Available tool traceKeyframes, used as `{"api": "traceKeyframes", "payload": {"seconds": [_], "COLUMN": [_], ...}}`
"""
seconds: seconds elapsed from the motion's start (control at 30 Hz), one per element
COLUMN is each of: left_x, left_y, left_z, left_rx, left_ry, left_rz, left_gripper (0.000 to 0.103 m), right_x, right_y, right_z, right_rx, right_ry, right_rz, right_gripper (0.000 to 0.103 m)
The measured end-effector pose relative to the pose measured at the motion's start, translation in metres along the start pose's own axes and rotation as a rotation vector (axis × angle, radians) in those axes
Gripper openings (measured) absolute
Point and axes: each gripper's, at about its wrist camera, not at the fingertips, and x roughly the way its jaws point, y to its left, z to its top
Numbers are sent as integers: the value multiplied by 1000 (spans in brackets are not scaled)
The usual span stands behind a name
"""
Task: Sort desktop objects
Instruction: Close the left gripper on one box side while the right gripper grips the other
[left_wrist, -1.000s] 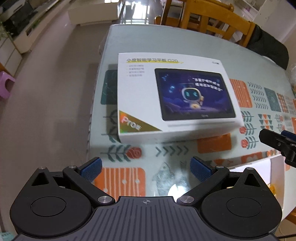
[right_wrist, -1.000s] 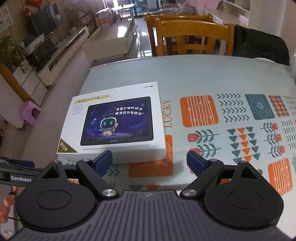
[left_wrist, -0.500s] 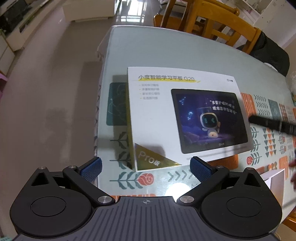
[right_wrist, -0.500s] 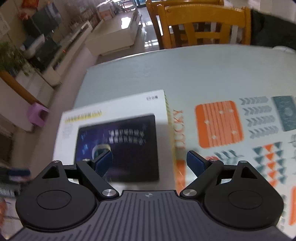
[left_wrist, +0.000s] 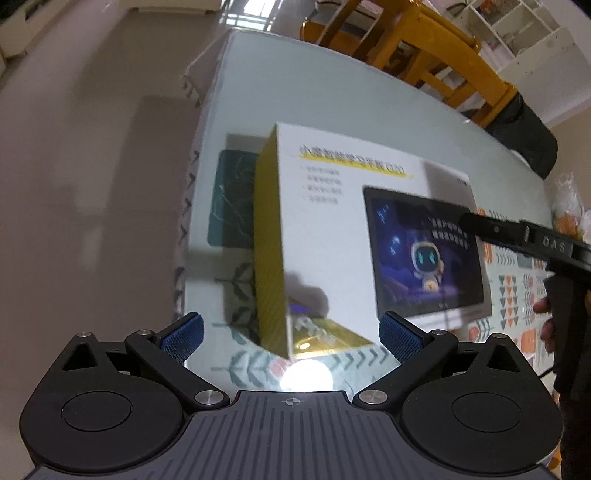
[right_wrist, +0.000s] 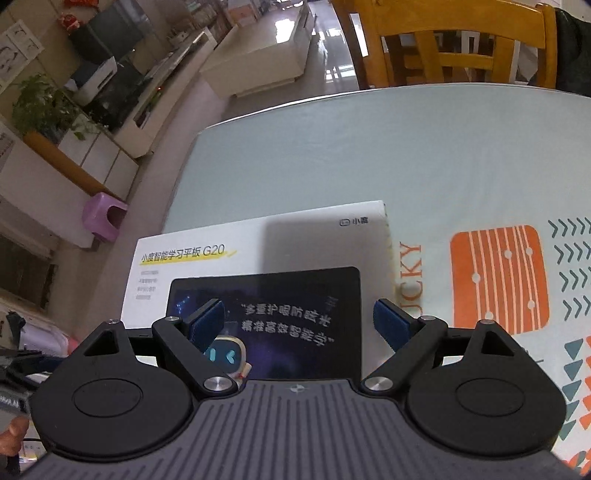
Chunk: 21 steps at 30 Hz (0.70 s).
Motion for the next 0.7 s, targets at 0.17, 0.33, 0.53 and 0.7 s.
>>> {"api": "traceKeyframes", "payload": {"seconds": [0.17,0.33,0.53,0.7], "left_x": [8,17,32,38], "left_y": [9,5,9,23], "left_z": [8,15,24,27], "left_rx": [-11,20,6,-25], "left_ry": [2,-7,0,2], "left_rz": [-2,22,24,23], "left_gripper": [103,103,103,103], "right_x": [3,12,16,24], "right_y": [-11,-11,5,20], "right_z": [3,-3,-6,-8], "right_rx": [61,65,13,-19], "right_ry": [-10,26,33,51], "right_rz": [-71,-52,-84,-85], "right_gripper": [103,103,103,103]}}
